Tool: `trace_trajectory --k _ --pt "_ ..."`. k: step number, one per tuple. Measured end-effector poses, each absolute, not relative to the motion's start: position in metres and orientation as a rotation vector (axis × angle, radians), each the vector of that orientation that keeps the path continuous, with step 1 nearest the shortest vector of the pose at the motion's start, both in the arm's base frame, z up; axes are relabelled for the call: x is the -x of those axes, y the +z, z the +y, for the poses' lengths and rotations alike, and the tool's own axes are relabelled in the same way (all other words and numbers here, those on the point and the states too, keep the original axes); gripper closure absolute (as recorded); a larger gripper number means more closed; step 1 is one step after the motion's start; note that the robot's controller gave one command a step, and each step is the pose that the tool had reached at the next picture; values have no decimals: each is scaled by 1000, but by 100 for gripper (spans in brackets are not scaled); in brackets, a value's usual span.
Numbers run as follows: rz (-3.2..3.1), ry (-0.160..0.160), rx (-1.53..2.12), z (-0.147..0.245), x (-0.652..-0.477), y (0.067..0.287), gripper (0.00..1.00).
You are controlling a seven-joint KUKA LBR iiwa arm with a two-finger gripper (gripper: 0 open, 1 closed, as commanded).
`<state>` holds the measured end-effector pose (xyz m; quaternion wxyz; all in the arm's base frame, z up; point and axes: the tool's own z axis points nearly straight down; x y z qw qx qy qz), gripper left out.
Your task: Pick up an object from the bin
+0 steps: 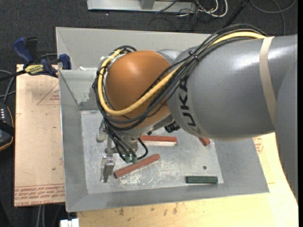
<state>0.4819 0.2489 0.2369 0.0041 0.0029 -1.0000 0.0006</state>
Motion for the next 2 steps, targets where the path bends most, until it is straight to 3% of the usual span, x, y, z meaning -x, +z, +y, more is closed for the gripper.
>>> trace_trajectory --k 1,2 --pt "-3141 -1 -1 247 -484 241 0" --pt "-3142 -3 -127 198 -492 184 0"
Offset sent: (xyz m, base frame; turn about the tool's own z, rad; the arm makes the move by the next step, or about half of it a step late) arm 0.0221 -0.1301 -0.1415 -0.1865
